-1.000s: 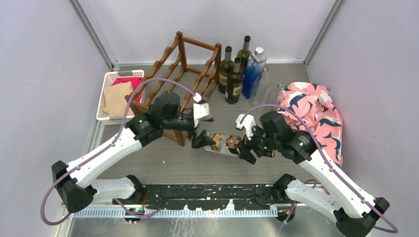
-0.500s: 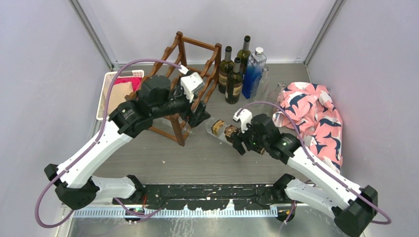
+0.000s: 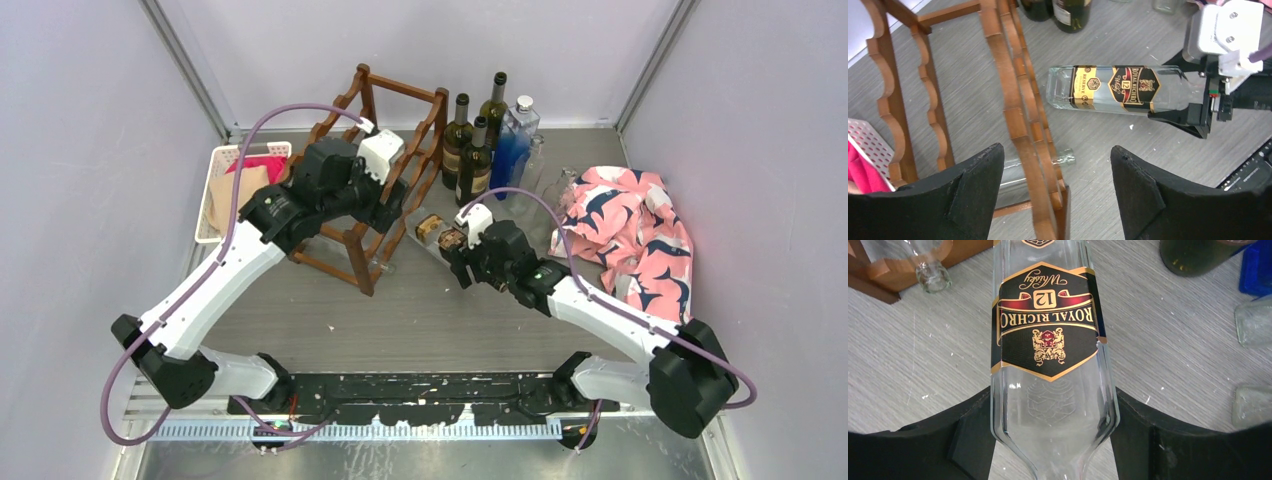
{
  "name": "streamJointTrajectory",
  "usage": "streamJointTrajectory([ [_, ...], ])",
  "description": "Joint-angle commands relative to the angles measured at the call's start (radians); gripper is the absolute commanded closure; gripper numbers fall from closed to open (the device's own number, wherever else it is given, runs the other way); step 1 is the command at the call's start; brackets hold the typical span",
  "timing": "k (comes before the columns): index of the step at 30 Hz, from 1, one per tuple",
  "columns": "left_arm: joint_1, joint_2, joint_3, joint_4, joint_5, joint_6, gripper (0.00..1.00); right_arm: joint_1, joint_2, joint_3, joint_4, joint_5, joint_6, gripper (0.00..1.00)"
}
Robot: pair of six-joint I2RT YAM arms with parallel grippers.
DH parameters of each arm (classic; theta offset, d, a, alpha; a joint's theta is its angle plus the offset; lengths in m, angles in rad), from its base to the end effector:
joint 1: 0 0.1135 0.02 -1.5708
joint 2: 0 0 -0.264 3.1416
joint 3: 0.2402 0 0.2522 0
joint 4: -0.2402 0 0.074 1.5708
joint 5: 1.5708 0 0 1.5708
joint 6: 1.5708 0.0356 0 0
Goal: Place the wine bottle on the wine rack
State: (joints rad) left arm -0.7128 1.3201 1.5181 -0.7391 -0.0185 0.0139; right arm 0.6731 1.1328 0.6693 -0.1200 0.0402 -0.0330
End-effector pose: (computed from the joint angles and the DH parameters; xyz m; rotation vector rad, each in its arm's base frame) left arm 0.2099 -0.1805 0.4198 0.7491 2.0016 -0.3954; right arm 0.1928 0.1519 0.2364 -0.7289 2.0460 0.3262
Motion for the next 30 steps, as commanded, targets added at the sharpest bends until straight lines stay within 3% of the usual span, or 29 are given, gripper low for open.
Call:
streamJointTrajectory([
  [1, 0.05, 0.017, 0.064, 0.029, 0.014, 0.0, 0.23, 0.003, 0.022, 0.022, 0.364, -0.001, 0.032, 0.99],
  [9, 0.084, 0.031, 0.05, 0.036, 0.094, 0.026, 0.26, 0.004, 0.149, 0.024, 0.515, -0.026, 0.032, 0.99],
  [20, 0.121, -0.01, -0.018, 0.101, 0.144, 0.024, 0.29, 0.004, 0.322, 0.031, 0.765, -0.186, -0.002, 0.99],
  [30, 0.156, -0.001, -0.049, 0.084, 0.049, 0.045, 0.28, 0.003, 0.181, 0.065, 0.565, -0.184, -0.09, 0.99],
])
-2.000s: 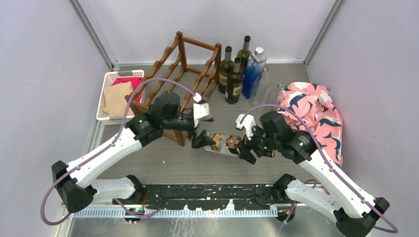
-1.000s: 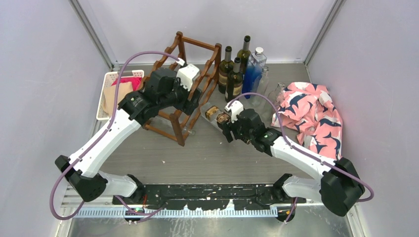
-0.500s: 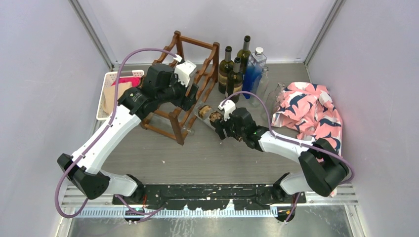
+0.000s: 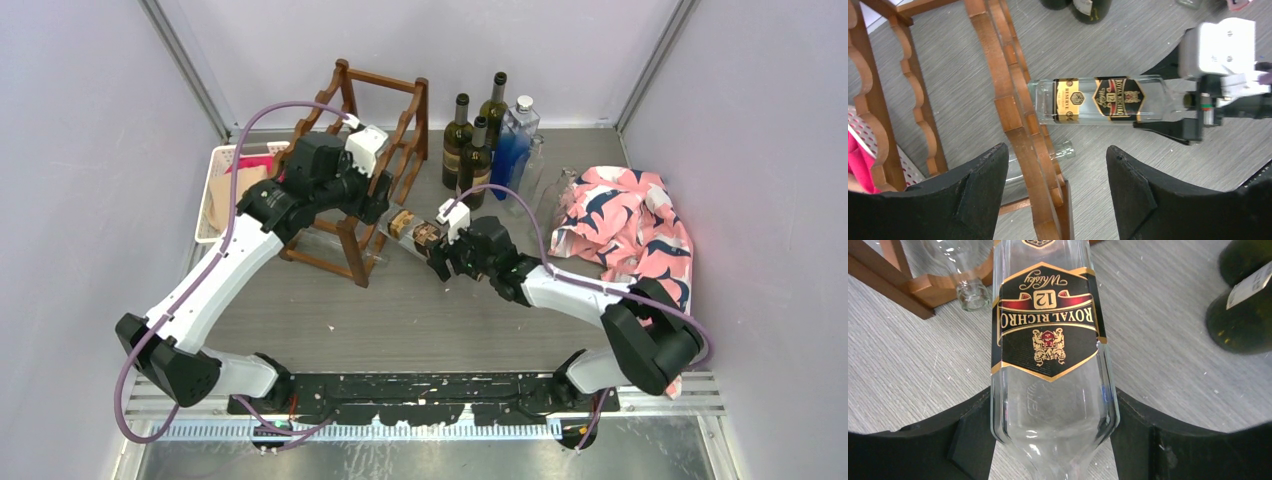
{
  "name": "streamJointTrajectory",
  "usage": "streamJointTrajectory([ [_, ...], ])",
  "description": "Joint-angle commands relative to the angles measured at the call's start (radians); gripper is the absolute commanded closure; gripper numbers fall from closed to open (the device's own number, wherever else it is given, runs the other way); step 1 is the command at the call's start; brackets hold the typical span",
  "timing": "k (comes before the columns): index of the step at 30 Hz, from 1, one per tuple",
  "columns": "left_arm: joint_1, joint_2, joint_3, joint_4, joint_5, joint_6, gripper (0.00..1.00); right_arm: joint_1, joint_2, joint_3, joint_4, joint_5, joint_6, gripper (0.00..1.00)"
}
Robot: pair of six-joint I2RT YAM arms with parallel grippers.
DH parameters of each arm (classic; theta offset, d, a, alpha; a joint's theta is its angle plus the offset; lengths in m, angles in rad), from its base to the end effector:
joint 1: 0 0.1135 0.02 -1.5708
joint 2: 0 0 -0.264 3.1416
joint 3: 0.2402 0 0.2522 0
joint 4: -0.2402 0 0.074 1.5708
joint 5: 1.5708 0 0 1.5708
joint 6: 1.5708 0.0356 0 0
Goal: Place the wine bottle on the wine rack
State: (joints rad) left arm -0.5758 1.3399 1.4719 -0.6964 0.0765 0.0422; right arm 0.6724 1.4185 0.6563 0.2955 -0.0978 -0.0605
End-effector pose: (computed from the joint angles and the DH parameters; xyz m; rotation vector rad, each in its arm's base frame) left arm 0.2393 -0.1586 0.4036 0.6998 2.0426 -0.3930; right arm 0.2296 0.1873 0.1995 -0.7993 1.9088 0.4803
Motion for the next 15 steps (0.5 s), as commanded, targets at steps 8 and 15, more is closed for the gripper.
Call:
streamJointTrajectory([
  [8, 0.07, 0.079, 0.054, 0.036, 0.063, -0.015, 0.28, 0.006, 0.046, 0.122, 0.27, -0.074, -0.055, 0.99],
  [15, 0.101, 0.148, 0.089, 0.001, 0.179, -0.024, 0.43, 0.002, 0.109, 0.133, 0.334, -0.092, -0.08, 0.99],
])
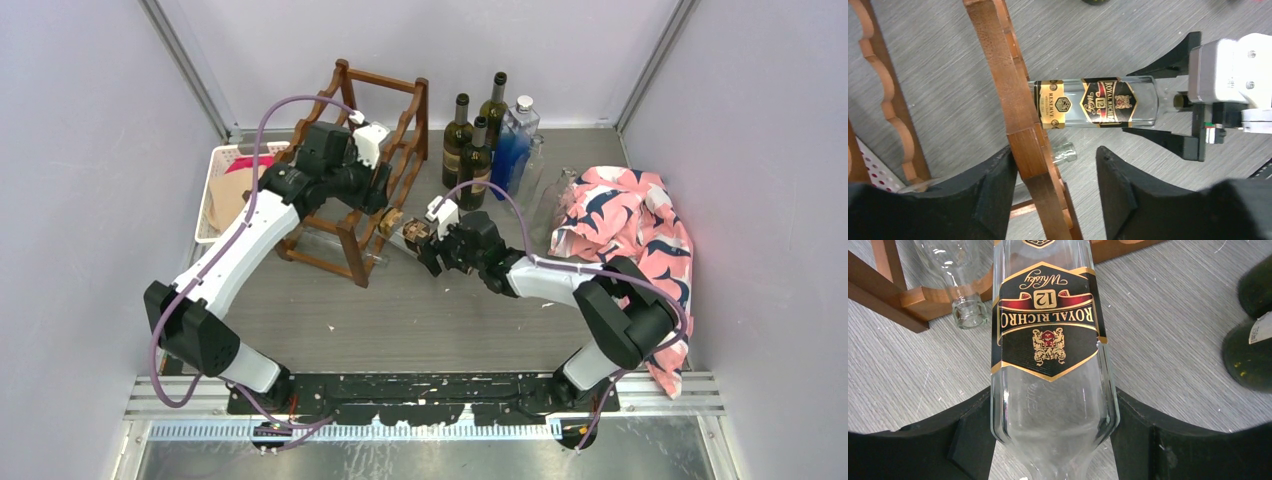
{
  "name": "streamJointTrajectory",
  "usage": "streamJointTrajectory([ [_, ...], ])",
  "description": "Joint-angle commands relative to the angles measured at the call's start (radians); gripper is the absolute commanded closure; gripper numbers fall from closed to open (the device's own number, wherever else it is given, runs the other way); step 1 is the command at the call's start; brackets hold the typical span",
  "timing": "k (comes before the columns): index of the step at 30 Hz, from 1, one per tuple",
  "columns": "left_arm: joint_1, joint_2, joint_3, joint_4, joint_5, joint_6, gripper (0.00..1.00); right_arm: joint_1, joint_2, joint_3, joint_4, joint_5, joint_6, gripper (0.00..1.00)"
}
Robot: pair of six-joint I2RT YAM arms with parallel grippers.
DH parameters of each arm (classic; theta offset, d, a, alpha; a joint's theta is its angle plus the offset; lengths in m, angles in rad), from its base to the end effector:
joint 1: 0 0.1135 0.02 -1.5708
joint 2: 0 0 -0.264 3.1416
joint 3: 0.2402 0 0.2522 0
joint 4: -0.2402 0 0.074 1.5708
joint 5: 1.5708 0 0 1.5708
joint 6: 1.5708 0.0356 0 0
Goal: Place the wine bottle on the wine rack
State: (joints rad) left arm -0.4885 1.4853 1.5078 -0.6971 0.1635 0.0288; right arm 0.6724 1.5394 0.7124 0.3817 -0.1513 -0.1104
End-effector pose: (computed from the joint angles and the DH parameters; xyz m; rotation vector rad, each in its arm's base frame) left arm 0.2853 -0.1582 0.3739 0.6666 2.1702 -0.4294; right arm 0.2472 0.2037 0.1907 -0.8707 1.8535 0.5068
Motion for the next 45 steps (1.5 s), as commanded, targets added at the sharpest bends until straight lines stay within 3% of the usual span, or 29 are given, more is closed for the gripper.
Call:
streamJointTrajectory([
  [1, 0.015, 0.006, 0.052, 0.002, 0.098, -0.01, 0.49, -0.001, -0.004, 0.08, 0.252, -0.048, -0.034, 0.99],
  [7, 0.018, 0.027, 0.055, 0.009, 0.107, 0.006, 0.83, -0.037, 0.05, 0.113, 0.268, -0.161, -0.05, 0.99],
  [10, 0.018, 0.041, 0.058, 0.009, 0.126, 0.014, 0.93, -0.062, 0.064, 0.118, 0.282, -0.216, -0.044, 0.99],
  [14, 0.018, 0.04, 0.047, 0.024, 0.176, 0.015, 1.0, -0.078, 0.095, 0.127, 0.331, -0.222, -0.041, 0.99],
  [32, 0.018, -0.015, -0.113, 0.179, 0.407, 0.02, 1.0, -0.076, 0.303, 0.245, 0.5, -0.299, -0.074, 0.99],
  [45, 0.018, -0.093, -0.215, 0.227, 0.362, -0.024, 1.0, -0.018, 0.365, 0.262, 0.648, -0.182, -0.034, 0.98],
])
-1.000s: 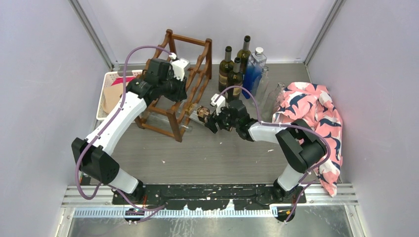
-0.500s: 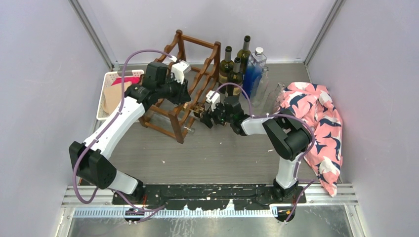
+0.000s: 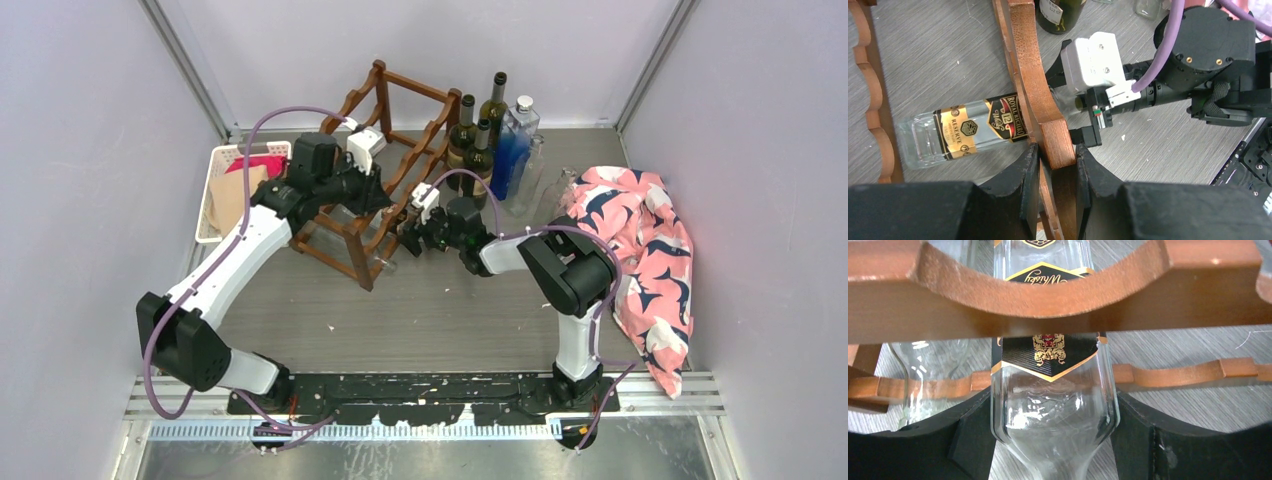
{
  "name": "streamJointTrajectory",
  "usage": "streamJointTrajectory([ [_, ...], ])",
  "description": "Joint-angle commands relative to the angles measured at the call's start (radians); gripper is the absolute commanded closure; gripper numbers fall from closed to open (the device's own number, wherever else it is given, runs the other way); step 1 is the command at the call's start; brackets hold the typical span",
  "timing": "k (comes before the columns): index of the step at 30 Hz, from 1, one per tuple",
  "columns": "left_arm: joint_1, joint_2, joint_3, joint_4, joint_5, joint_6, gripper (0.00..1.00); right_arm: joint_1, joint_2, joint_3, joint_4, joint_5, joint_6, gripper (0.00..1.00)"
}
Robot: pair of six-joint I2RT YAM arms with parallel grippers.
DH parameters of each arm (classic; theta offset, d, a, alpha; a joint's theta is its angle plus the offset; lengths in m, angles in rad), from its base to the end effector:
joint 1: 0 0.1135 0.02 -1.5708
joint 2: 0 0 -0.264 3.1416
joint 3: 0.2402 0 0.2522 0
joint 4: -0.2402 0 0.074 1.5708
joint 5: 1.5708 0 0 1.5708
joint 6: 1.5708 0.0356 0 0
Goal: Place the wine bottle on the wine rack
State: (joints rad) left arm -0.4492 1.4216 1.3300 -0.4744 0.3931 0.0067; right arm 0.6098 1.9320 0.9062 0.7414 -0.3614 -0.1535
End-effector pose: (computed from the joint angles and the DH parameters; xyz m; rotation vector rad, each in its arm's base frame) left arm 0.2827 -0.1514 0.3546 0.7154 2.0425 -0.6773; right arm 0.3163 0.2363 0.1520 -0.9338 1.6396 0.6496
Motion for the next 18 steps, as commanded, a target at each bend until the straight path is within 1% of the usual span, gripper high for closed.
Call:
streamJointTrajectory([
  [1, -0.022, -0.031, -0.038, 0.006, 0.128, -0.002, 1.0, 0.055, -0.021, 0.065, 0.298, 0.035, 0.005, 0.98],
  [5, -0.022, -0.042, -0.042, 0.026, 0.095, -0.039, 1.0, 0.074, -0.014, 0.062, 0.309, 0.075, -0.001, 0.95],
  [9, -0.022, -0.052, -0.035, 0.034, 0.01, -0.051, 0.98, 0.075, -0.007, 0.1, 0.236, 0.108, 0.002, 0.92],
  [18, -0.022, -0.088, -0.027, 0.059, -0.143, -0.088, 0.94, 0.077, 0.012, 0.123, 0.205, 0.118, 0.02, 0.88],
])
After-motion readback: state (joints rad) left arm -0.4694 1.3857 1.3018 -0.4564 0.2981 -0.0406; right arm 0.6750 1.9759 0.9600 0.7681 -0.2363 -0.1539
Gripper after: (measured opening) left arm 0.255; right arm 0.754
